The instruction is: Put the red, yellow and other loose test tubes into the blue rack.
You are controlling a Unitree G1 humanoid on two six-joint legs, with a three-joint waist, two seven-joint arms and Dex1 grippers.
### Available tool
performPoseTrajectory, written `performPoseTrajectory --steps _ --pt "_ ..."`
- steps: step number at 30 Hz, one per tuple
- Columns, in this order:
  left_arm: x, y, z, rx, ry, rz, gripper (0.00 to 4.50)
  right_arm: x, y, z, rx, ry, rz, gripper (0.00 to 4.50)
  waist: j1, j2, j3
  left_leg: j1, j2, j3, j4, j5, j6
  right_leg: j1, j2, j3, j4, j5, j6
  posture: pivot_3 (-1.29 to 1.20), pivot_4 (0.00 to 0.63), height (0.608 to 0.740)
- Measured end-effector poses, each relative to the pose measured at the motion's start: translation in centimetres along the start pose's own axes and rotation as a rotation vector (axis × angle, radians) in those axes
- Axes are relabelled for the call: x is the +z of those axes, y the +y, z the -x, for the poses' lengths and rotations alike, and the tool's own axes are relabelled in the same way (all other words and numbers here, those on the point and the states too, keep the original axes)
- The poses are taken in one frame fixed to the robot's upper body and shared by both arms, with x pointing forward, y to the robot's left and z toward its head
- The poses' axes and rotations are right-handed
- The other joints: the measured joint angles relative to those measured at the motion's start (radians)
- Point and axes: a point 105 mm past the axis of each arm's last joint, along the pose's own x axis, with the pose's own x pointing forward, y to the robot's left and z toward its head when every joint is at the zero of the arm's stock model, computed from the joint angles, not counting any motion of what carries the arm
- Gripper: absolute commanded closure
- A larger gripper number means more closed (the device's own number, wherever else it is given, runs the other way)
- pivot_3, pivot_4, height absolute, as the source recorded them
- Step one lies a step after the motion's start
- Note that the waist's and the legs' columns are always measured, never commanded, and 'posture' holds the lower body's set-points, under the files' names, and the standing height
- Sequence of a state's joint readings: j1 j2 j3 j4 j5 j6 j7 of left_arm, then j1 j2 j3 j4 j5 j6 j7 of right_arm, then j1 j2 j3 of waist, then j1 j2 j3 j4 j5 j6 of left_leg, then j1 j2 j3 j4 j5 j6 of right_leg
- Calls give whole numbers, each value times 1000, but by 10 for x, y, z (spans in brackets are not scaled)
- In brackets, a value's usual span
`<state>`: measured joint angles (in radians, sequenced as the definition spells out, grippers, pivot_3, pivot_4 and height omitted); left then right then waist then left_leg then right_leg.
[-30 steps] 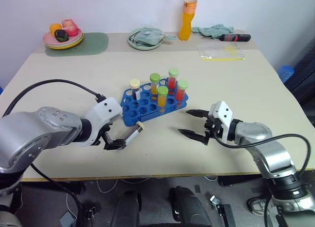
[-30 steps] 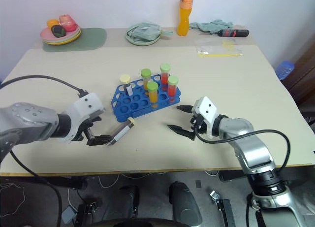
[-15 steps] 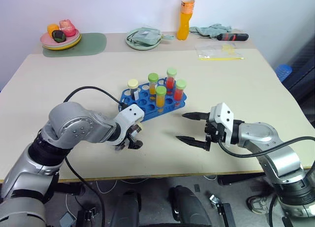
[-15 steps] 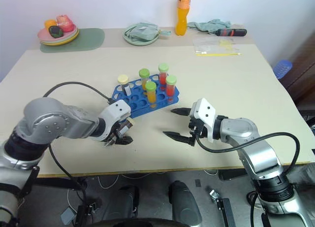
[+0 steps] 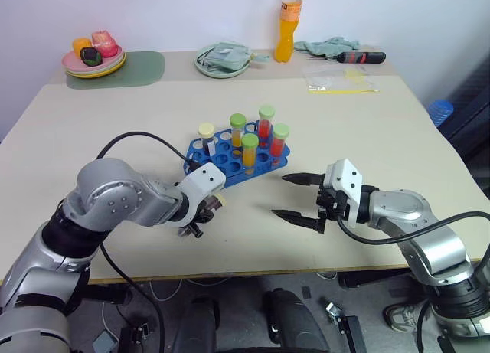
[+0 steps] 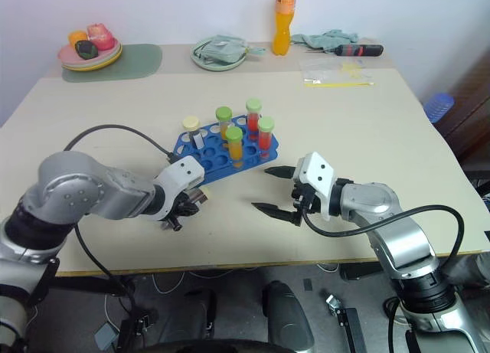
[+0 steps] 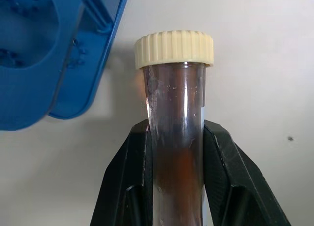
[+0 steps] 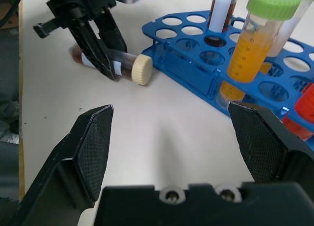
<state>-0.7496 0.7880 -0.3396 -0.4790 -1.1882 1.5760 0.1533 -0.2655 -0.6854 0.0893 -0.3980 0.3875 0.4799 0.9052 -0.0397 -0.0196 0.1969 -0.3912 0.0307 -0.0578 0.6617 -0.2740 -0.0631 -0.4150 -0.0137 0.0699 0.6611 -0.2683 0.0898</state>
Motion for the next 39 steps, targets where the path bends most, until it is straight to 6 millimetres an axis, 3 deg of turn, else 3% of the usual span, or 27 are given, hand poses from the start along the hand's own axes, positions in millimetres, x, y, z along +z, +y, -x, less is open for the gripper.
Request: performPoseTrajectory --steps 6,9,13,16,21,24,30,39 --pt "39 -6 33 83 -454 -182 3615 -10 -10 11 -76 27 -29 341 0 1 0 0 0 1 -1 0 0 0 0 1 -1 0 0 0 150 740" --pt "53 -9 49 80 -693 -193 3615 -13 -12 14 -102 36 -38 341 4 1 -1 1 0 2 -1 0 0 0 0 1 -1 0 -1 0 150 740" --pt "56 15 53 187 -843 -98 3615 -15 -12 15 -108 41 -51 341 6 1 -1 0 0 2 0 0 0 0 0 1 -2 0 0 0 150 740" --pt "61 35 52 369 -957 -28 3615 -15 -11 13 -113 32 -62 341 14 1 -1 0 0 2 0 0 0 2 0 1 -4 0 0 0 150 740" --pt "55 41 19 536 -985 17 3615 -16 -7 5 -106 17 -86 341 27 1 -1 0 0 2 0 0 0 2 0 1 -4 0 0 0 150 740" --pt "58 41 10 568 -1018 49 3615 -16 -6 3 -103 15 -90 341 28 1 -1 0 0 2 1 0 0 2 0 1 -4 0 0 0 150 740" --pt "61 34 -8 508 -1022 77 3615 -14 -7 2 -111 12 -87 341 26 1 -1 0 0 2 0 0 0 2 0 1 -4 0 0 0 150 740" --pt "68 24 -19 423 -1041 76 3615 -14 -7 2 -114 13 -87 341 27 1 -1 1 0 2 0 0 0 2 0 1 -4 0 0 0 150 740"
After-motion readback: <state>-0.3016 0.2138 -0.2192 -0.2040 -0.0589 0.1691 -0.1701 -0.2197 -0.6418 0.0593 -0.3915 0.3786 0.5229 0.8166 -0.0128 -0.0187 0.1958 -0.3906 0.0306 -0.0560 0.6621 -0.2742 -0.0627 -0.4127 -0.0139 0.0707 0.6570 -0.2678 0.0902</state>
